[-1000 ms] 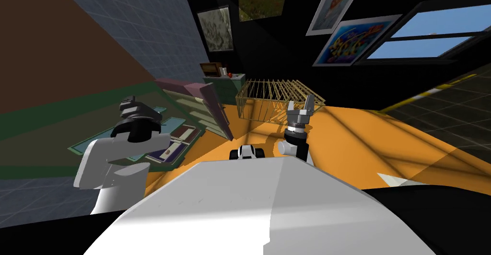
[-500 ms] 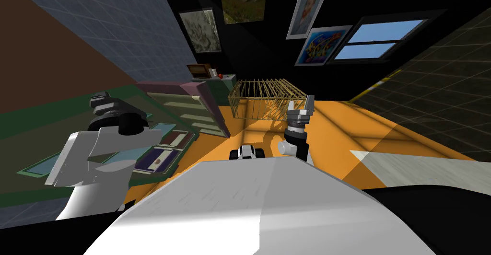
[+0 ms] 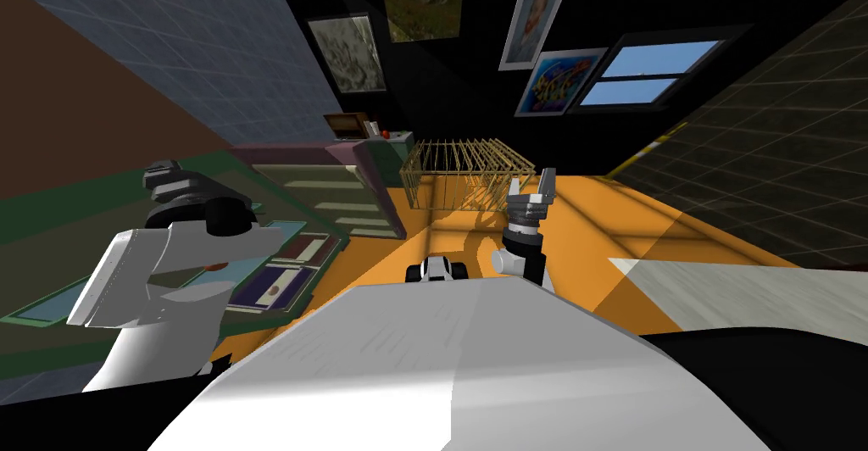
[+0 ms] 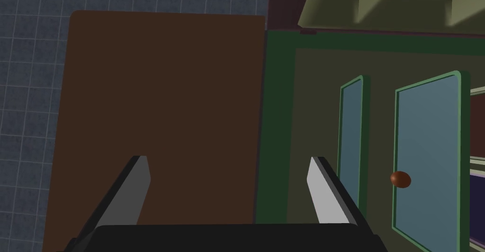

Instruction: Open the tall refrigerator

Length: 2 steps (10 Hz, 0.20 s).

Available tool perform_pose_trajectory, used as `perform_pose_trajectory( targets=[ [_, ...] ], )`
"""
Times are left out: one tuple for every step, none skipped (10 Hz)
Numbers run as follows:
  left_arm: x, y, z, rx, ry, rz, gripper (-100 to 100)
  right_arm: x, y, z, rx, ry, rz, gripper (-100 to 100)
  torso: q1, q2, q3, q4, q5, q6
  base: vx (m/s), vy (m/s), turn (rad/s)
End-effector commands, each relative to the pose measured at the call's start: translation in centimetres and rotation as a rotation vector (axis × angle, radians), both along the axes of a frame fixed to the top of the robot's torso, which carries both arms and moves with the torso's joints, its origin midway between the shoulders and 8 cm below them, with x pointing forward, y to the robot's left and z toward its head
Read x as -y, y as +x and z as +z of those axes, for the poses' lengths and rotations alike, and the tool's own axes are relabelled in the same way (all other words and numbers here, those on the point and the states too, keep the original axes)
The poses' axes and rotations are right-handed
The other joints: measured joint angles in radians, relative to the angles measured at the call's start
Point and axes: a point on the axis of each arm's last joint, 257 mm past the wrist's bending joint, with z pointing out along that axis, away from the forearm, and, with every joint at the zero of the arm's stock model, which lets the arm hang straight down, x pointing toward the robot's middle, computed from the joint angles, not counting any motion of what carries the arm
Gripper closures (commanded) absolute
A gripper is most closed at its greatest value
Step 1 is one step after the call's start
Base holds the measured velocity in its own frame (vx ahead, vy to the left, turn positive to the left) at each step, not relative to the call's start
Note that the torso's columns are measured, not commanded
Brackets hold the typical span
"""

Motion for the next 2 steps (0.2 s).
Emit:
perform_pose_trajectory(
  targets=[
    [0.0,0.0,0.0,0.0,0.0,0.0,0,0.0,0.0,0.0,0.0,0.0,0.0,0,0.0,0.001,0.001,0.0,0.0,0.0,0.0,0.0,0.0],
    [0.0,0.0,0.0,0.0,0.0,0.0,0,0.0,0.0,0.0,0.0,0.0,0.0,0,0.0,0.001,0.001,0.0,0.0,0.0,0.0,0.0,0.0]
  ],
)
